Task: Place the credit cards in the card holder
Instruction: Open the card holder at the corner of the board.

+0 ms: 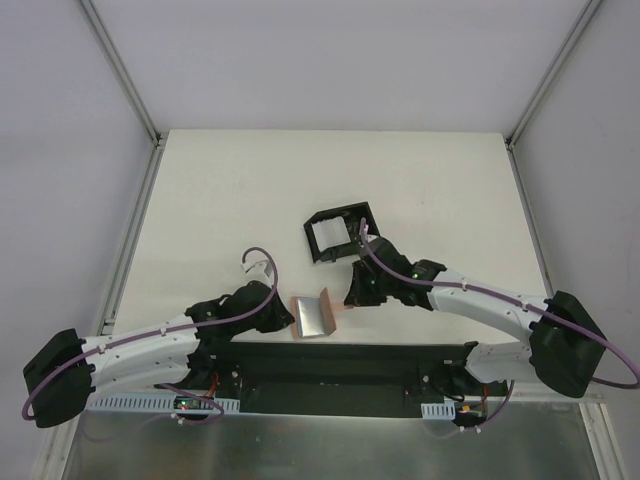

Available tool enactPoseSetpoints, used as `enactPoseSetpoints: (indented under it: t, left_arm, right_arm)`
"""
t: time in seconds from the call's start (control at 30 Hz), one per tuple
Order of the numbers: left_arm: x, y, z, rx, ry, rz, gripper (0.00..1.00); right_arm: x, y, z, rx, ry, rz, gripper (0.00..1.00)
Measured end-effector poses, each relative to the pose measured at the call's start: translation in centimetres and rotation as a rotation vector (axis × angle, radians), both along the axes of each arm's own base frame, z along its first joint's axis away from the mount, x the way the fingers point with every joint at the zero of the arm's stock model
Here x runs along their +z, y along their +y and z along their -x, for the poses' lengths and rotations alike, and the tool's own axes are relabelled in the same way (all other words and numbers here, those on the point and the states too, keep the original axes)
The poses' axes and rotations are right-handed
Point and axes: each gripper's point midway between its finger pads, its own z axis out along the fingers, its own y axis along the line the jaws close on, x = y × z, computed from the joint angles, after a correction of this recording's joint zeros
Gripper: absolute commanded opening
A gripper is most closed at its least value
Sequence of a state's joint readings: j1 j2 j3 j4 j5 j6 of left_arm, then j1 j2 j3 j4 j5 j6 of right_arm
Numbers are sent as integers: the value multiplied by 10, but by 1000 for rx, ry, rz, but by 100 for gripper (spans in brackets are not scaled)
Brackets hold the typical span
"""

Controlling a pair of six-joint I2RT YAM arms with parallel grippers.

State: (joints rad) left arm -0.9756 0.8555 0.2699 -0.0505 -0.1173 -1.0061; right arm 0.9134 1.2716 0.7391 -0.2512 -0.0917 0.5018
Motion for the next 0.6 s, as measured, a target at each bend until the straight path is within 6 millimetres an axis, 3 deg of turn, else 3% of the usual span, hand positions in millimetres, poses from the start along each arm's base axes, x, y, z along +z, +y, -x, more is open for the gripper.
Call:
enactPoseSetpoints:
  t: [0.13, 0.37, 0.43, 0.6]
  left_arm:
    - [5, -1, -1, -13, -22, 9, 0]
    - [26, -11, -8, -62, -93, 35, 0]
    - [27, -12, -8, -72, -96, 31, 0]
    - [23, -14, -6, -97, -79, 9, 0]
  right_arm:
    - [-11, -18, -5, -39, 6, 81, 3]
    - [-27, -45, -10, -92, 19, 164, 28]
    - [-23, -46, -10, -88, 9, 159, 33]
    - [7, -41, -16, -94, -71, 69, 33]
